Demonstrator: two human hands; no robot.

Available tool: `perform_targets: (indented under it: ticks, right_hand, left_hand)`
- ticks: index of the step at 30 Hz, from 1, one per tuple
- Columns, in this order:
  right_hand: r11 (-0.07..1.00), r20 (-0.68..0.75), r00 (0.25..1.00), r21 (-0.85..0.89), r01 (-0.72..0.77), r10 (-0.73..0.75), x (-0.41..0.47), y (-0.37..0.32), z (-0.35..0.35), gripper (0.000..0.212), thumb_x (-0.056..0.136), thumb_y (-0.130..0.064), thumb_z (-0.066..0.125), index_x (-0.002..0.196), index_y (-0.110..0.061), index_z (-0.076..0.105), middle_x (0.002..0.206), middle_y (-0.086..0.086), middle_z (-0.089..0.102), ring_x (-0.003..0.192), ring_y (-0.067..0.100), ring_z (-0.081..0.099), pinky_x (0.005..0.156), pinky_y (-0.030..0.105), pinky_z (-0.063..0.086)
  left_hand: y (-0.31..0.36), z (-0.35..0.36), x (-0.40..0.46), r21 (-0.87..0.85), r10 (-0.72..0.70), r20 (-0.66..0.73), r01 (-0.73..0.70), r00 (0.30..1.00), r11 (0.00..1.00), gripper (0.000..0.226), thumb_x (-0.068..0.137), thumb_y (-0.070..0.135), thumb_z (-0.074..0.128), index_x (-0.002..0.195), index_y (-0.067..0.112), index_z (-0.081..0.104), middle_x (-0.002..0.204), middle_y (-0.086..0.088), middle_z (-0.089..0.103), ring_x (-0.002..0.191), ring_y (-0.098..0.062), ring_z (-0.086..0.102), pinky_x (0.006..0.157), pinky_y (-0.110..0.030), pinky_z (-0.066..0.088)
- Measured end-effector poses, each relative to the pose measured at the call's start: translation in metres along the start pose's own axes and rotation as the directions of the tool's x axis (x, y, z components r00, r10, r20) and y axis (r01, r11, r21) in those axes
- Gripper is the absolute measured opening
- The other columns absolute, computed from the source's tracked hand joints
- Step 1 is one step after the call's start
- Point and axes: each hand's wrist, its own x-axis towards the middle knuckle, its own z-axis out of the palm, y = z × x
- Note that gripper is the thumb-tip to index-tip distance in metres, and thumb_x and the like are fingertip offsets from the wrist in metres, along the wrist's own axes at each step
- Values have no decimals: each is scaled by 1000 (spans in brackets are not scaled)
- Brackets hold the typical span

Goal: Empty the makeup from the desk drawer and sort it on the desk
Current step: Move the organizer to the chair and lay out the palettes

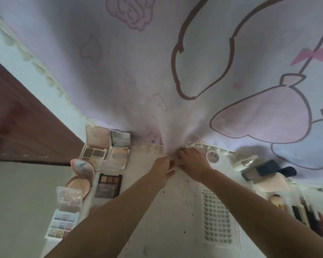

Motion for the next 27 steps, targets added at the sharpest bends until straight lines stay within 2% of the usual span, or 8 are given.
perform_targets:
  ticks: [3, 8, 12, 14, 16, 21, 24, 27]
  right_hand:
    - [1000, -6, 1000, 26, 11, -11, -2, -3, 0, 38, 92, -34, 52, 124, -14, 49, 127, 6, 52, 118, 25, 49, 100, 32, 32]
    - [881, -32, 995, 468, -70, 96, -30, -23, -4, 34, 87, -36, 62, 114, -16, 56, 113, -1, 58, 106, 17, 54, 91, 28, 44]
    - [665, 31, 985, 734, -137, 169, -40, -52, -13, 33, 84, -45, 65, 104, -19, 63, 101, -9, 66, 93, 5, 63, 81, 17, 51]
    - [642, 32, 984, 754, -137, 173, -38, -66, -17, 26, 87, -41, 64, 103, -20, 64, 97, -12, 67, 92, 0, 63, 70, 5, 46]
    - [654, 17, 986, 747, -121, 164, -35, -79, -18, 18, 89, -32, 63, 103, -20, 64, 95, -12, 66, 91, -1, 62, 67, 3, 44]
    - [646, 44, 986, 751, -139, 161, -20, -97, -18, 14, 91, -29, 60, 99, -21, 67, 92, -11, 68, 85, 0, 63, 73, 10, 48]
    - [456, 127, 967, 863, -217, 220, -3, -94, -22, 12, 93, -21, 57, 92, -17, 68, 87, -1, 71, 83, 15, 68, 73, 24, 55]
    - [501, 147, 961, 829, -250, 236, 21, -90, -25, 17, 94, -14, 53, 93, -11, 69, 77, -2, 65, 69, 11, 60, 56, 12, 48]
  left_hand:
    - [-2, -11, 2, -65, -14, -31, 11, 999, 998, 21, 94, 3, 45, 79, 7, 58, 79, -9, 58, 75, -17, 54, 83, -35, 44]
    - [-8, -46, -10, -250, -79, 67, 93, 995, 964, 13, 92, -1, 52, 83, -4, 61, 82, -18, 59, 70, -23, 55, 53, -26, 56]
    - [-18, -73, -30, -206, -95, 258, 151, 962, 967, 25, 99, 17, 46, 108, -2, 59, 99, -21, 63, 84, -29, 61, 66, -34, 59]
    - [-20, -86, -36, -185, -86, 316, 150, 945, 971, 32, 100, 23, 43, 116, 1, 59, 111, -24, 62, 94, -32, 63, 79, -38, 57]
    - [-20, -99, -40, -226, -68, 339, 152, 938, 962, 35, 101, 27, 40, 117, 1, 58, 117, -24, 61, 98, -33, 63, 86, -43, 54]
    - [-12, -121, -44, -332, -52, 341, 173, 938, 927, 33, 101, 21, 41, 114, -4, 57, 107, -25, 64, 94, -36, 65, 75, -42, 59]
    - [-10, -127, -42, -403, -70, 313, 199, 947, 893, 29, 100, 16, 43, 108, -7, 58, 104, -26, 64, 92, -40, 63, 71, -45, 57]
    - [-8, -128, -36, -476, -83, 255, 200, 963, 857, 22, 98, 13, 46, 99, -5, 59, 97, -25, 65, 78, -40, 68, 66, -47, 59]
